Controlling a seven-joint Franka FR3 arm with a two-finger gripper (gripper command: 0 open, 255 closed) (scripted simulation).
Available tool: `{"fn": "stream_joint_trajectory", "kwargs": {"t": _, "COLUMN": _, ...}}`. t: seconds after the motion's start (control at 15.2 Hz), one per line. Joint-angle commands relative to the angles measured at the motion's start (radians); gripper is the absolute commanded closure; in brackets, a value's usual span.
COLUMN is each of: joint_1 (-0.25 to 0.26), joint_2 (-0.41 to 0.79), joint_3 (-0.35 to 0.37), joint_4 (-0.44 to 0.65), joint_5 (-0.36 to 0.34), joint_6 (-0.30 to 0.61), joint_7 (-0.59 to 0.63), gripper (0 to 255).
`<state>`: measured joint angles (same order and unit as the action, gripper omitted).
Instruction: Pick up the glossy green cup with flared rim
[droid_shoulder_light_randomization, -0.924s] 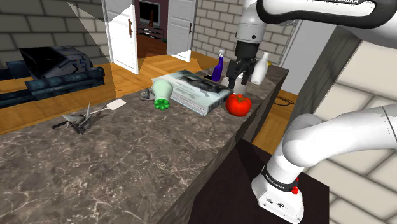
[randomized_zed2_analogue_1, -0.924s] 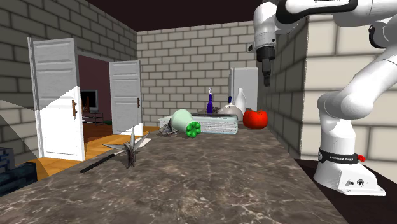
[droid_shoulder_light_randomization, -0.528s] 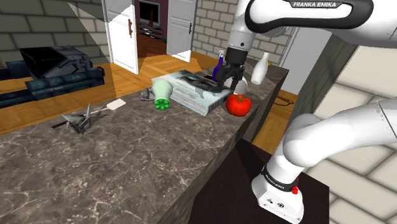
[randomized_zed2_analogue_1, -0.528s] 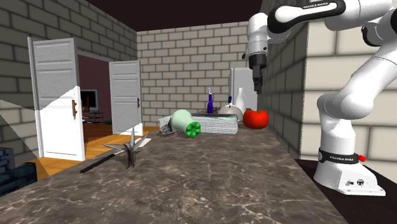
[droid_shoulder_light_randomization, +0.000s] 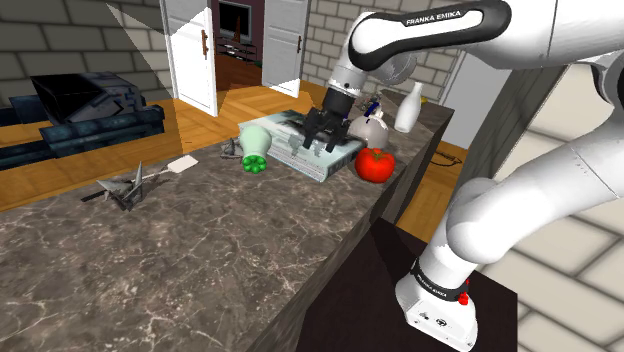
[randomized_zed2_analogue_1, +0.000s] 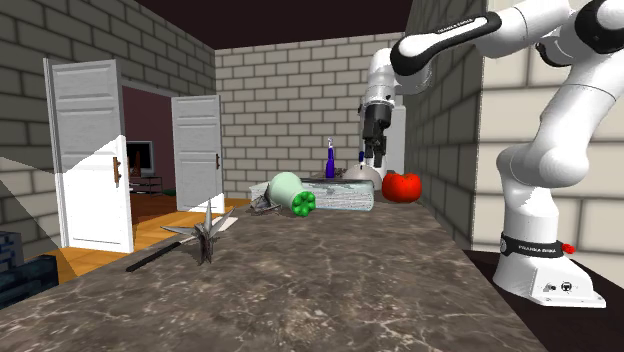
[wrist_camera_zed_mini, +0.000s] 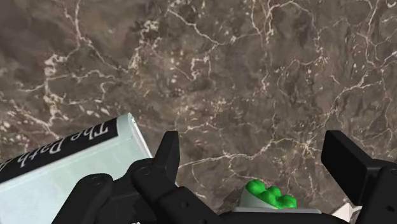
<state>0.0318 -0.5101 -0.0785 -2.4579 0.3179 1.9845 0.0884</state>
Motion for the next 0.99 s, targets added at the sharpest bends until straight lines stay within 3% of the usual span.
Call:
{"fn": "stream_joint_trajectory", "kwargs": {"t": 0.0, "joint_1": 0.017, "joint_2": 0.068, "joint_3": -0.02, "joint_4": 0.003, "joint_5": 0.064, "joint_6": 0.084, "joint_7": -0.035, "gripper": 0}}
{"fn": "stream_joint_trajectory", "kwargs": {"t": 0.4, "joint_1": 0.083, "joint_2": 0.276, "joint_3": -0.068, "joint_4": 0.08, "joint_5": 0.3, "joint_6": 0.247, "joint_7": -0.161, "gripper": 0}}
{"fn": "stream_joint_trajectory", "kwargs": {"t": 0.79, "joint_1": 0.125, "joint_2": 0.493, "joint_3": -0.095, "joint_4": 0.224, "joint_5": 0.588, "joint_6": 0.315, "joint_7": -0.325, "gripper": 0}}
{"fn": "stream_joint_trajectory", "kwargs": {"t": 0.92, "joint_1": 0.124, "joint_2": 0.506, "joint_3": -0.093, "joint_4": 0.223, "joint_5": 0.603, "joint_6": 0.323, "joint_7": -0.341, "gripper": 0}}
